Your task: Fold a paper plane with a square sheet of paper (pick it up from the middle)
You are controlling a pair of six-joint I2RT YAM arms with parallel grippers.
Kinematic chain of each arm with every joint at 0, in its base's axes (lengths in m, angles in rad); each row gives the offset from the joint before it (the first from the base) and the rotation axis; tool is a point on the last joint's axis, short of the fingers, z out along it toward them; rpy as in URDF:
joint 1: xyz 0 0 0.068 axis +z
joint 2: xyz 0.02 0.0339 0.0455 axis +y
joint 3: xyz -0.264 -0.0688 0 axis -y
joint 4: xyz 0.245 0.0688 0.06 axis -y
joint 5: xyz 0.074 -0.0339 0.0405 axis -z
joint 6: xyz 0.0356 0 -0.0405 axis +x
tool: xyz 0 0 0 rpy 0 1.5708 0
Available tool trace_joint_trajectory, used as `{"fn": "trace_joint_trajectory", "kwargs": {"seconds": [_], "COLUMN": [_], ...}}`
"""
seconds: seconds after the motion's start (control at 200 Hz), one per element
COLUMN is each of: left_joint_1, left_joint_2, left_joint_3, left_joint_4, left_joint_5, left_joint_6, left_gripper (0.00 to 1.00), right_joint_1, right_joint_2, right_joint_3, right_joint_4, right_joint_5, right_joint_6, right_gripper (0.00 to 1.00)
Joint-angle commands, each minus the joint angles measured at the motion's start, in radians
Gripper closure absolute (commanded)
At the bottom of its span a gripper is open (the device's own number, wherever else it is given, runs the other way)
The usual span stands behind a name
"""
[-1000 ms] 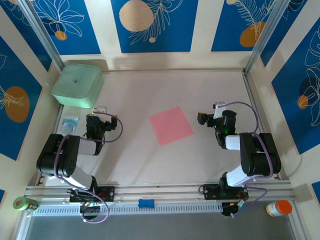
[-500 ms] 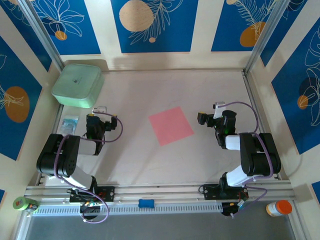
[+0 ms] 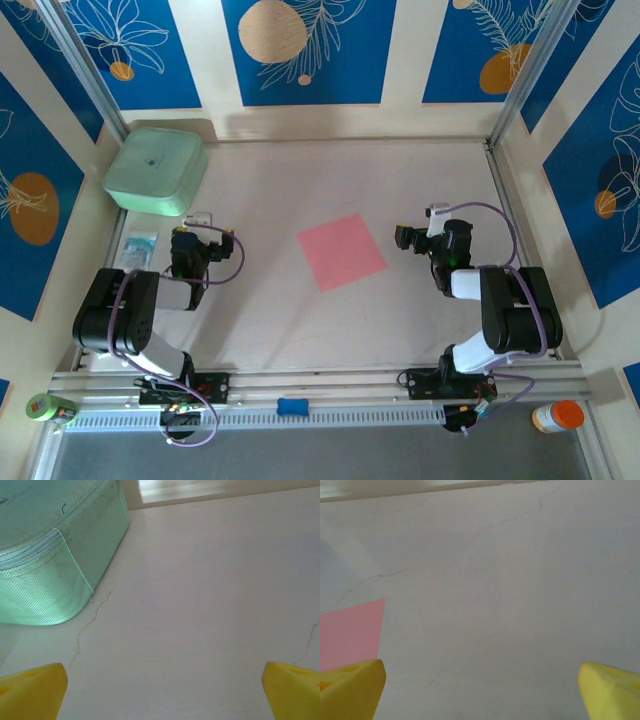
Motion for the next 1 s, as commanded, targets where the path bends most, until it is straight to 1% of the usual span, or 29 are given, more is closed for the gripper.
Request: {"fn": "trace_joint_trajectory", "kwargs": {"seconds": [0.0,0.035,0.135,0.19,0.255,0.29,0.355,0.39,0.445,0.505,0.575,0.685,0.765,0.87,0.99], "left_joint_1": [0.008,0.007,0.004,-0.004,-0.006,-0.008,-0.008,-0.008,-0.008,-0.008,-0.008,-0.008,-0.009,-0.010,-0.013], "left_joint_2": [-0.085,-0.114,-0.195,-0.245,-0.303,-0.334,-0.382,-0.398,-0.408,-0.408,-0.404,-0.379,-0.350,-0.320,-0.304], "left_joint_3": [-0.011,-0.009,0.014,0.034,0.071,0.097,0.160,0.198,0.250,0.283,0.308,0.347,0.364,0.370,0.361], "left_joint_4": [-0.012,-0.044,-0.145,-0.218,-0.329,-0.400,-0.557,-0.642,-0.744,-0.799,-0.829,-0.863,-0.863,-0.861,-0.843], "left_joint_5": [-0.031,-0.044,-0.081,-0.105,-0.126,-0.130,-0.121,-0.107,-0.058,0.001,0.080,0.215,0.307,0.363,0.371], "left_joint_6": [-0.009,-0.013,-0.018,-0.028,-0.096,-0.149,-0.260,-0.312,-0.375,-0.431,-0.492,-0.553,-0.582,-0.607,-0.617], "left_gripper": [0.01,0.01,0.01,0.01,0.01,0.00,0.01,0.01,0.00,0.00,0.01,0.01,0.00,0.00,0.00], "right_joint_1": [0.029,0.050,0.106,0.142,0.193,0.210,0.237,0.250,0.272,0.303,0.335,0.382,0.412,0.465,0.534], "right_joint_2": [-0.102,-0.132,-0.187,-0.205,-0.214,-0.212,-0.191,-0.170,-0.138,-0.108,-0.073,-0.004,0.037,0.073,0.098], "right_joint_3": [0.088,0.116,0.164,0.217,0.296,0.345,0.457,0.509,0.568,0.615,0.668,0.741,0.769,0.767,0.731], "right_joint_4": [-0.165,-0.236,-0.339,-0.445,-0.591,-0.682,-0.876,-0.953,-1.031,-1.084,-1.137,-1.218,-1.273,-1.336,-1.340], "right_joint_5": [0.051,0.098,0.204,0.260,0.311,0.315,0.279,0.267,0.231,0.190,0.145,0.038,-0.019,-0.050,-0.100], "right_joint_6": [-0.016,-0.014,0.005,0.020,0.066,0.112,0.196,0.241,0.285,0.322,0.370,0.433,0.453,0.452,0.467], "right_gripper": [0.01,0.01,0.01,0.01,0.01,0.01,0.01,0.01,0.01,0.01,0.01,0.00,0.02,0.04,0.07]}}
